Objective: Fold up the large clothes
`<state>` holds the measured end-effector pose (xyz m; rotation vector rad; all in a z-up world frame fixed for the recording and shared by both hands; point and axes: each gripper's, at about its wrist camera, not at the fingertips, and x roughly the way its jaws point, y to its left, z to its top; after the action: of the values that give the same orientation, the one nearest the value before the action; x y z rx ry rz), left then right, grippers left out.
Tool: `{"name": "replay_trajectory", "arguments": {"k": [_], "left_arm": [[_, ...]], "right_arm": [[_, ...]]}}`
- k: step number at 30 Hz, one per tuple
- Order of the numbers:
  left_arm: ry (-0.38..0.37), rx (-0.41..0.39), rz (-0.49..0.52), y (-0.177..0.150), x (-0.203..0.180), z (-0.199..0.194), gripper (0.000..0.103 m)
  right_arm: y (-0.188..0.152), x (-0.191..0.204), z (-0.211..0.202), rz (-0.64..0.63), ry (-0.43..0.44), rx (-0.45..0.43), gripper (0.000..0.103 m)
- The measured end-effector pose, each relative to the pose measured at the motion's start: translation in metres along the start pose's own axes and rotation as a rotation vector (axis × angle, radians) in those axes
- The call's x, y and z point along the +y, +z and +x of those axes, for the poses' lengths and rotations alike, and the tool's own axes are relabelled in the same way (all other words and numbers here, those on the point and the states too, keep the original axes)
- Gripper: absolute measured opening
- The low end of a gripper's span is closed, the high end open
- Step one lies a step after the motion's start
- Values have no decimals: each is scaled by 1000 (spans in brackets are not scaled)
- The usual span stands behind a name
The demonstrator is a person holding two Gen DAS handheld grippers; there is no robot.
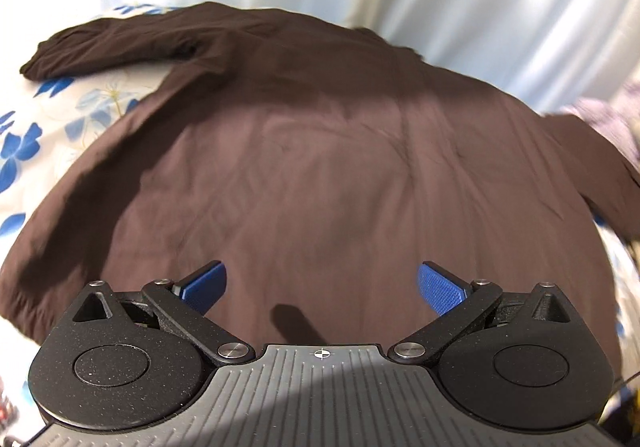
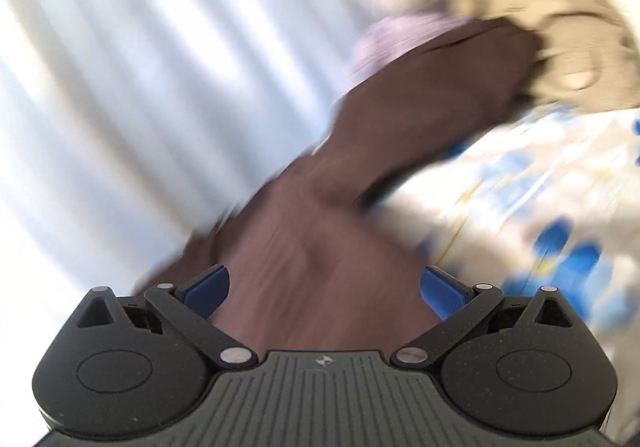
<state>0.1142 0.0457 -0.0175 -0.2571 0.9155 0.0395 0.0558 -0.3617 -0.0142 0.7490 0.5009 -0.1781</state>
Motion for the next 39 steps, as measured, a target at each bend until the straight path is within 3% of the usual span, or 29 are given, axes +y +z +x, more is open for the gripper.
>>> {"name": "replay_trajectory", "arguments": {"k": [3,7,11,14,15,16,19,20,22,25,28,30,32,33,35,36,37,39], "left_arm": [[38,-23,-39,14,5,24,103],[77,-28,-105,25,13,47,103],[77,13,-190,27,23,65,103],[90,4,-182,25,24,69,103],[90,9,-173,25,24,71,103],[92,14,-163,26,23,73,103],[99,15,-112,26,22,76,103],[101,16,-94,27,21,77,103],[99,25,-69,28,21,78,103],[101,49,-94,36,22,74,103],[27,-1,-149,51,24,60,103],[-49,-64,-145,69,22,51,103],[-120,-102,-134,86,19,48,103],[-161,-115,-137,97,18,49,103],[-231,-120,-149,112,18,55,103],[-274,-118,-158,120,19,60,103],[-304,-107,-169,126,21,65,103],[-370,-84,-198,137,23,77,103]], "right_arm": [[48,-56,36,209,-1,-38,97],[92,-112,79,362,-51,-98,71],[119,-153,121,433,-101,-137,69],[131,-167,146,473,-112,-164,69],[134,-169,152,481,-123,-169,62],[135,-172,156,488,-128,-181,42],[140,-174,169,505,-129,-159,20],[141,-168,168,483,-136,-165,17],[147,-148,160,388,-189,-185,11],[156,-82,138,141,-247,-254,10],[150,3,114,-136,-199,-321,10],[132,65,98,-334,-78,-332,12],[98,123,97,-534,32,-281,16],[78,148,100,-619,54,-248,23],[34,187,113,-773,122,-124,41],[14,201,120,-836,165,-28,59],[-1,208,123,-872,191,41,68],[-30,215,126,-920,238,147,71]]}}
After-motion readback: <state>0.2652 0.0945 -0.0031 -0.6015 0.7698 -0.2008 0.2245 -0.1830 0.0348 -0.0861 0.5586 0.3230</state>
